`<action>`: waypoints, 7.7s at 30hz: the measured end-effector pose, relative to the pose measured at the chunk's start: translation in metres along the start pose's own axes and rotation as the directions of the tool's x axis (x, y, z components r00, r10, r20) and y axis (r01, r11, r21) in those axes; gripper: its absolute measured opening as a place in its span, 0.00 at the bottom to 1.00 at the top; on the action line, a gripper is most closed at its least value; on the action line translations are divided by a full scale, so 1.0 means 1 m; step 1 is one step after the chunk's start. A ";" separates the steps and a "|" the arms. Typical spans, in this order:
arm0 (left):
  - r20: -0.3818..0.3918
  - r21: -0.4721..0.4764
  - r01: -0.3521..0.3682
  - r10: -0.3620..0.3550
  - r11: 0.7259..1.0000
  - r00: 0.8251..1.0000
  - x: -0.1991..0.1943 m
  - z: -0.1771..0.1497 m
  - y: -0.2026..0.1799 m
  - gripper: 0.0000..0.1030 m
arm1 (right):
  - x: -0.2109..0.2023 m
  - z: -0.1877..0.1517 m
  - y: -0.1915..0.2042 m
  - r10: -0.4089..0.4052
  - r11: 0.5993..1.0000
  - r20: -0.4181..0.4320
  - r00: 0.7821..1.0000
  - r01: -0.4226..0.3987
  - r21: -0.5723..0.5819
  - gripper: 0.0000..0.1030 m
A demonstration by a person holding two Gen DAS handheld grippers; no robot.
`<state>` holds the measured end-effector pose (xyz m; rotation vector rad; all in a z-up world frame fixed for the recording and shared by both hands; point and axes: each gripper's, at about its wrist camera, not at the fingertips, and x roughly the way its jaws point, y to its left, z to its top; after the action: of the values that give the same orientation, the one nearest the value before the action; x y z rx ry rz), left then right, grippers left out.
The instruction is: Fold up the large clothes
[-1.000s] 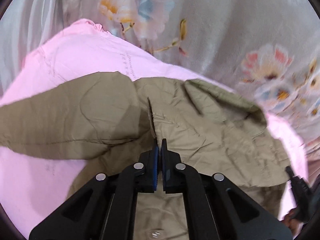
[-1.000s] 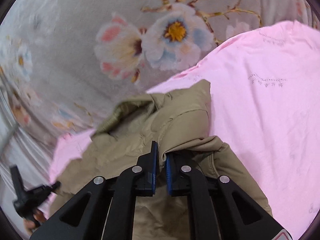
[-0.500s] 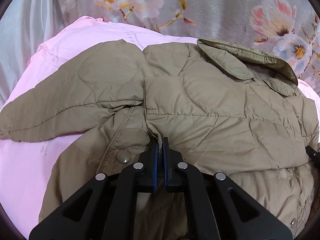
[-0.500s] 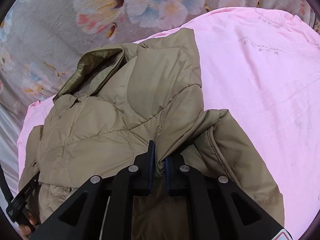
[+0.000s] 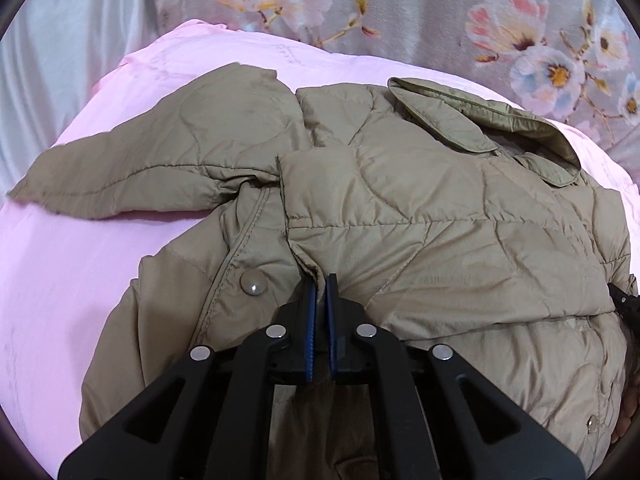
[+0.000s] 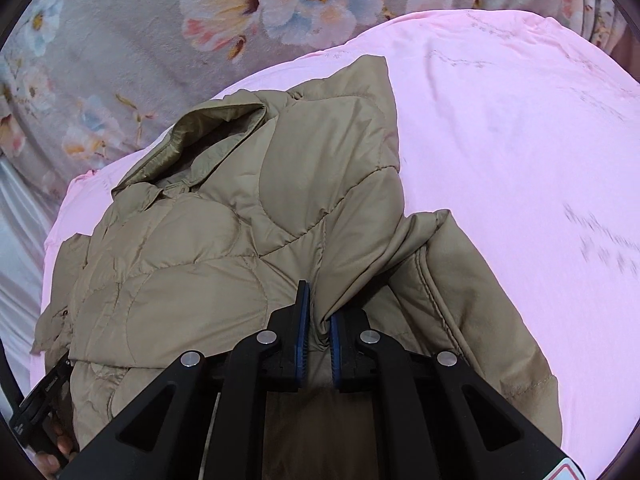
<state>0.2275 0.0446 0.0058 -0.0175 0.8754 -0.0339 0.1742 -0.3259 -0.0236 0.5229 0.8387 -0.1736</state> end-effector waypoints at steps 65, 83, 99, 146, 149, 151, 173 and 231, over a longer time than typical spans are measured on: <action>0.040 -0.571 -0.127 0.182 0.811 0.982 -0.013 0.127 0.294 0.05 | -0.021 -0.064 0.110 0.035 0.968 0.016 0.999 -0.030 -0.249 0.52; 0.167 0.037 0.334 -0.335 0.942 0.927 -0.137 0.124 -0.061 0.32 | -0.068 -0.055 0.071 0.036 0.993 0.122 0.992 -0.022 -0.112 0.54; -0.047 -0.477 0.307 -0.373 0.824 0.927 -0.019 0.066 0.065 0.72 | -0.057 -0.005 0.053 0.107 0.994 0.032 0.994 -0.106 -0.029 0.67; 0.057 -0.035 -0.026 0.028 0.999 0.998 -0.061 0.074 0.009 0.17 | -0.082 0.002 0.079 0.032 0.985 0.104 0.994 -0.014 -0.170 0.14; 0.056 0.007 0.045 -0.045 0.999 0.997 -0.059 0.087 -0.023 0.31 | -0.072 0.009 0.111 0.078 0.972 0.082 0.994 -0.057 -0.230 0.18; 0.040 0.053 0.047 -0.050 0.997 0.998 -0.039 0.087 -0.049 0.37 | -0.050 0.006 0.130 0.070 0.959 0.048 0.996 -0.054 -0.277 0.18; 0.041 0.178 -0.097 0.091 0.979 0.995 0.028 0.028 -0.085 0.39 | 0.018 -0.032 0.125 0.043 0.948 -0.002 0.999 -0.042 -0.315 0.19; -0.118 0.002 0.234 -0.232 0.972 0.966 0.118 0.112 -0.068 0.08 | 0.060 0.068 0.049 0.253 0.965 -0.076 0.964 -0.246 0.097 0.14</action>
<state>0.3877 -0.0280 -0.0113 -0.1045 0.9868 -0.2648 0.2761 -0.3146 -0.0127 0.7170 0.8455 0.0455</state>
